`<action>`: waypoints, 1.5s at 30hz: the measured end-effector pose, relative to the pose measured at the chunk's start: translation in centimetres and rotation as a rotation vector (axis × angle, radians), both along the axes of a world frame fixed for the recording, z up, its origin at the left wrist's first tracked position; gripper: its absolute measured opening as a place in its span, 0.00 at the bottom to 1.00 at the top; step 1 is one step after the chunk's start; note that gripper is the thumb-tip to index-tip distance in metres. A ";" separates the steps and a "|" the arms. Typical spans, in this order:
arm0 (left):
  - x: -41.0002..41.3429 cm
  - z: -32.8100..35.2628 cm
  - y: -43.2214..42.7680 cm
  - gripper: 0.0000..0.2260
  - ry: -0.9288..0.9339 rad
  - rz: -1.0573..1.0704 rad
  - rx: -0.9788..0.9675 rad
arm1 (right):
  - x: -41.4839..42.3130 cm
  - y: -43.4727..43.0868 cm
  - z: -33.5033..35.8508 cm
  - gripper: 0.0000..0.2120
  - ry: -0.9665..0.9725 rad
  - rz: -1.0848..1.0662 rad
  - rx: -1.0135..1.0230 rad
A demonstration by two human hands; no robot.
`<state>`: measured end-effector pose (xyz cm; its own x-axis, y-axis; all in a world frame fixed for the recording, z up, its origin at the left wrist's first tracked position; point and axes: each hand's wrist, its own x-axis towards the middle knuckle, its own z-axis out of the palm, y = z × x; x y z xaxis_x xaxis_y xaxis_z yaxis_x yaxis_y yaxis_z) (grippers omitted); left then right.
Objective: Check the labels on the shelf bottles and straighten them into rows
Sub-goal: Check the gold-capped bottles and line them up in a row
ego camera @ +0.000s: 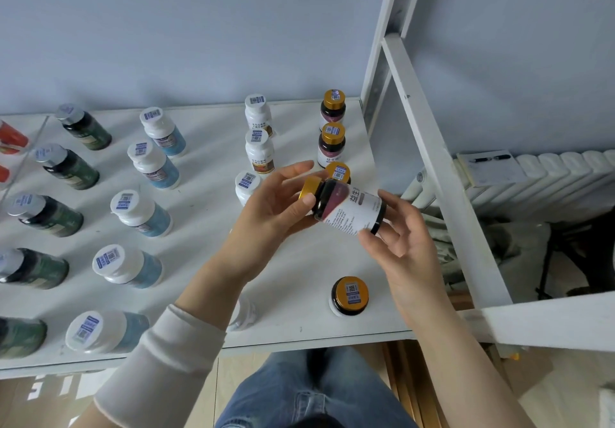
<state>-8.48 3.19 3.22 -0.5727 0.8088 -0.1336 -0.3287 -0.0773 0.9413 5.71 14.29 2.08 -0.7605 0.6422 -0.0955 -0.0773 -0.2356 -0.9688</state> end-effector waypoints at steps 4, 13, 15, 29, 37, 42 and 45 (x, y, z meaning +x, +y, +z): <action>-0.3 -0.7 0.9 0.12 -0.315 -0.034 -0.053 | -1.1 -0.9 0.7 0.26 -0.133 -0.212 0.585; -1.9 -0.7 3.2 0.09 -0.235 -0.084 -0.139 | -1.4 -0.9 -1.4 0.28 -0.225 -0.238 1.047; -2.2 -0.8 3.4 0.10 -0.165 -0.070 -0.129 | -1.1 -0.5 -1.6 0.27 -0.283 -0.180 0.966; -0.8 -6.0 4.8 0.20 0.999 -0.288 -0.436 | -2.1 2.6 -3.0 0.23 -1.089 0.225 1.301; -1.5 -5.9 5.4 0.23 1.020 -0.211 -0.359 | -3.1 4.1 -3.4 0.25 -1.138 0.238 1.314; -5.5 -5.5 8.9 0.23 1.153 0.041 -0.425 | -5.4 5.9 -3.2 0.25 -1.132 0.187 1.304; -6.5 -5.7 10.1 0.25 1.123 -0.098 -0.595 | -6.3 5.8 -3.0 0.23 -1.044 0.137 1.274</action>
